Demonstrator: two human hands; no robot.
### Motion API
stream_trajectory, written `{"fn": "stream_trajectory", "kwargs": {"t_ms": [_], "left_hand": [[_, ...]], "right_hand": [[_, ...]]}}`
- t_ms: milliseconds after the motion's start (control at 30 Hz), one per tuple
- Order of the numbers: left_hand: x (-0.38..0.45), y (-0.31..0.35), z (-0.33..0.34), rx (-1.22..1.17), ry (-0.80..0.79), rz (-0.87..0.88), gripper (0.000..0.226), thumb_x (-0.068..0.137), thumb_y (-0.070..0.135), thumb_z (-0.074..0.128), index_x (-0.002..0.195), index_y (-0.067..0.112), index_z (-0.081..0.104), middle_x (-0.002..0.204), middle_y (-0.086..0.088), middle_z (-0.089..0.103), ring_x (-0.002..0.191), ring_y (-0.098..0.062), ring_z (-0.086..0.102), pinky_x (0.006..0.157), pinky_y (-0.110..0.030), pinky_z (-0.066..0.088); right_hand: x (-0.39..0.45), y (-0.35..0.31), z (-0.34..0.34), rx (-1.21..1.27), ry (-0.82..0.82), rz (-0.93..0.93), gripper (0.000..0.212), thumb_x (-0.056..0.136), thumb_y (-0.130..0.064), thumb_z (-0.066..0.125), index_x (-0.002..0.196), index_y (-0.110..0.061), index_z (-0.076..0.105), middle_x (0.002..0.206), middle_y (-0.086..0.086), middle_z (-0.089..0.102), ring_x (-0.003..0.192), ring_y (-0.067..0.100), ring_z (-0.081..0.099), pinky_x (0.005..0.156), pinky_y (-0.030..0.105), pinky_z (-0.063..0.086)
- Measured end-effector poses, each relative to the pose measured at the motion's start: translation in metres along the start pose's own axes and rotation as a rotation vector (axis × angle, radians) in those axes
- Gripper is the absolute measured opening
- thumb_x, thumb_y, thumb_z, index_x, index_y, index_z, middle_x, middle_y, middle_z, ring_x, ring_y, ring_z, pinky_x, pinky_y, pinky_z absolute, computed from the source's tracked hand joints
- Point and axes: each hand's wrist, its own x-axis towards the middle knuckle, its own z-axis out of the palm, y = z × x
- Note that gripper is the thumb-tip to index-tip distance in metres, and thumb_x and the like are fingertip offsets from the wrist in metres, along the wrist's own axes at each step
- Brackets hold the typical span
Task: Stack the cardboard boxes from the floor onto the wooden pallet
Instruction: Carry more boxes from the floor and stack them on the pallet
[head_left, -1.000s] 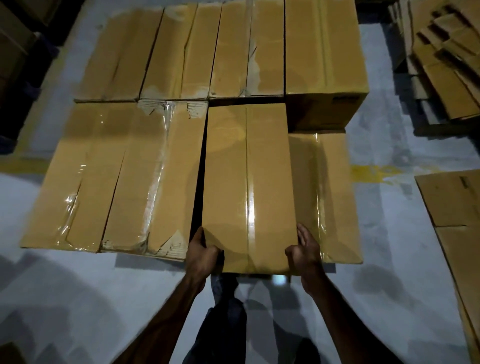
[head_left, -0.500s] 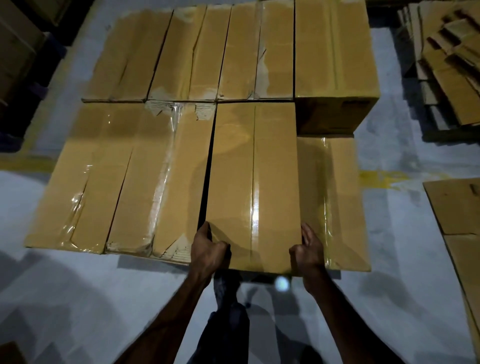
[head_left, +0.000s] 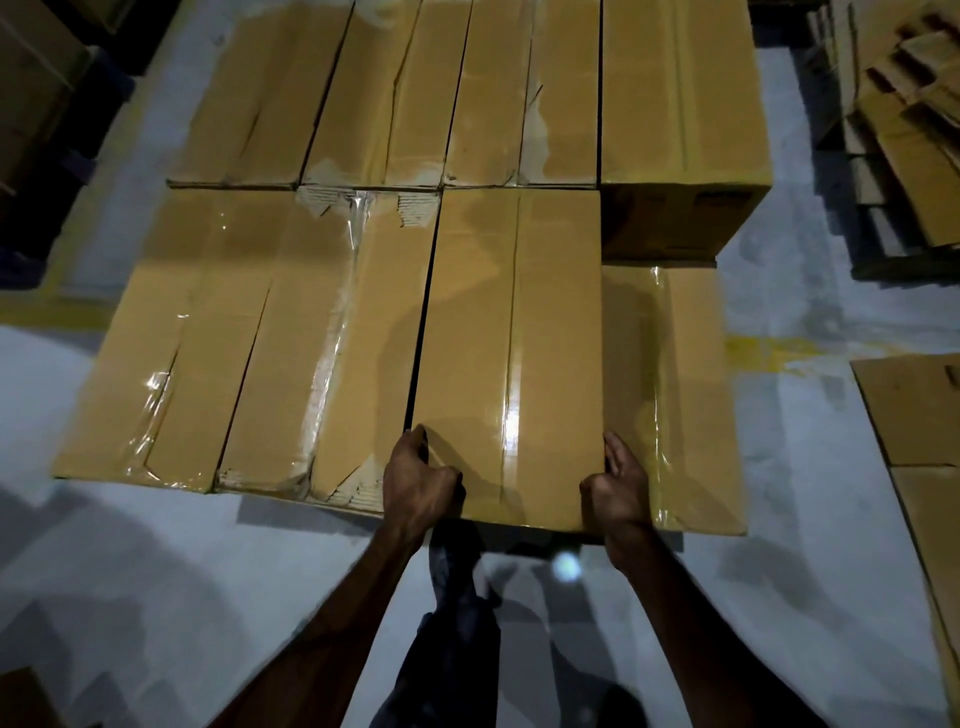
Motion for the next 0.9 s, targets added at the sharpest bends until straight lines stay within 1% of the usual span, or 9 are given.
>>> {"fn": "stream_trajectory", "kwargs": {"t_ms": [67, 133, 233, 367, 467, 600, 667, 800, 900], "left_hand": [[0.002, -0.002, 0.0, 0.008, -0.001, 0.019, 0.058, 0.08, 0.002, 0.074, 0.132, 0.022, 0.059, 0.092, 0.028, 0.051, 0.08, 0.003, 0.054, 0.059, -0.019, 0.045], [0.001, 0.0, 0.0, 0.006, -0.005, 0.029, 0.055, 0.08, 0.003, 0.075, 0.127, 0.027, 0.058, 0.095, 0.024, 0.054, 0.085, -0.006, 0.061, 0.062, -0.017, 0.049], [0.0, -0.001, 0.005, 0.036, 0.003, 0.088, 0.059, 0.075, 0.012, 0.078, 0.131, 0.019, 0.062, 0.107, 0.006, 0.061, 0.098, -0.022, 0.063, 0.083, -0.038, 0.06], [-0.007, -0.008, 0.011, -0.032, 0.059, 0.087, 0.069, 0.077, 0.01, 0.075, 0.144, 0.008, 0.057, 0.134, -0.003, 0.066, 0.123, -0.029, 0.063, 0.101, -0.046, 0.057], [-0.015, -0.028, 0.008, 0.102, 0.174, 0.152, 0.056, 0.079, 0.025, 0.065, 0.131, 0.005, 0.061, 0.127, -0.015, 0.067, 0.119, -0.038, 0.061, 0.098, -0.057, 0.054], [-0.025, -0.075, -0.006, 0.399, 0.244, 0.129, 0.057, 0.085, 0.035, 0.065, 0.133, 0.005, 0.055, 0.138, -0.019, 0.053, 0.131, -0.044, 0.048, 0.097, -0.059, 0.049], [-0.029, -0.097, -0.014, 0.377, 0.268, 0.112, 0.058, 0.085, 0.035, 0.057, 0.131, 0.0, 0.052, 0.135, -0.024, 0.05, 0.126, -0.049, 0.047, 0.093, -0.059, 0.048], [-0.028, -0.125, -0.022, 0.24, 0.237, 0.077, 0.074, 0.09, 0.033, 0.052, 0.155, -0.001, 0.043, 0.162, -0.037, 0.027, 0.148, -0.057, 0.026, 0.115, -0.063, 0.034], [-0.023, -0.131, -0.022, 0.192, 0.195, 0.163, 0.073, 0.091, 0.027, 0.051, 0.157, 0.0, 0.041, 0.166, -0.034, 0.022, 0.152, -0.056, 0.024, 0.112, -0.062, 0.04]], "right_hand": [[0.0, -0.003, 0.0, 0.005, -0.007, 0.0, 0.086, 0.087, 0.025, 0.045, 0.163, -0.014, 0.035, 0.163, 0.003, 0.043, 0.147, 0.022, 0.045, 0.119, 0.043, 0.043], [0.0, -0.004, -0.001, 0.004, -0.007, -0.001, 0.084, 0.088, 0.024, 0.045, 0.162, -0.014, 0.036, 0.161, 0.003, 0.046, 0.144, 0.021, 0.048, 0.12, 0.045, 0.042], [0.0, -0.001, -0.003, -0.03, -0.023, -0.034, 0.082, 0.088, 0.023, 0.045, 0.161, -0.014, 0.04, 0.157, 0.003, 0.051, 0.139, 0.02, 0.053, 0.117, 0.039, 0.046], [-0.002, 0.0, -0.009, -0.137, -0.073, -0.065, 0.083, 0.087, 0.021, 0.049, 0.158, -0.021, 0.045, 0.149, -0.003, 0.059, 0.134, 0.018, 0.058, 0.104, 0.031, 0.052], [-0.005, 0.001, -0.011, -0.246, -0.133, -0.092, 0.074, 0.092, 0.006, 0.059, 0.155, -0.031, 0.047, 0.14, -0.007, 0.064, 0.124, 0.017, 0.062, 0.101, 0.034, 0.053], [-0.014, 0.008, -0.012, -0.294, -0.145, -0.024, 0.061, 0.1, -0.016, 0.067, 0.155, -0.031, 0.045, 0.137, -0.005, 0.061, 0.121, 0.021, 0.058, 0.108, 0.042, 0.048], [-0.018, 0.015, -0.012, -0.294, -0.153, -0.011, 0.06, 0.101, -0.022, 0.068, 0.156, -0.029, 0.044, 0.139, -0.003, 0.061, 0.123, 0.023, 0.057, 0.112, 0.05, 0.047], [-0.021, 0.022, -0.011, -0.262, -0.133, -0.001, 0.059, 0.101, -0.019, 0.068, 0.155, -0.027, 0.045, 0.138, 0.0, 0.063, 0.124, 0.026, 0.059, 0.111, 0.054, 0.049], [-0.022, 0.022, -0.007, -0.266, -0.123, -0.006, 0.06, 0.101, -0.016, 0.067, 0.156, -0.024, 0.044, 0.14, 0.001, 0.061, 0.125, 0.025, 0.058, 0.11, 0.052, 0.05]]}}
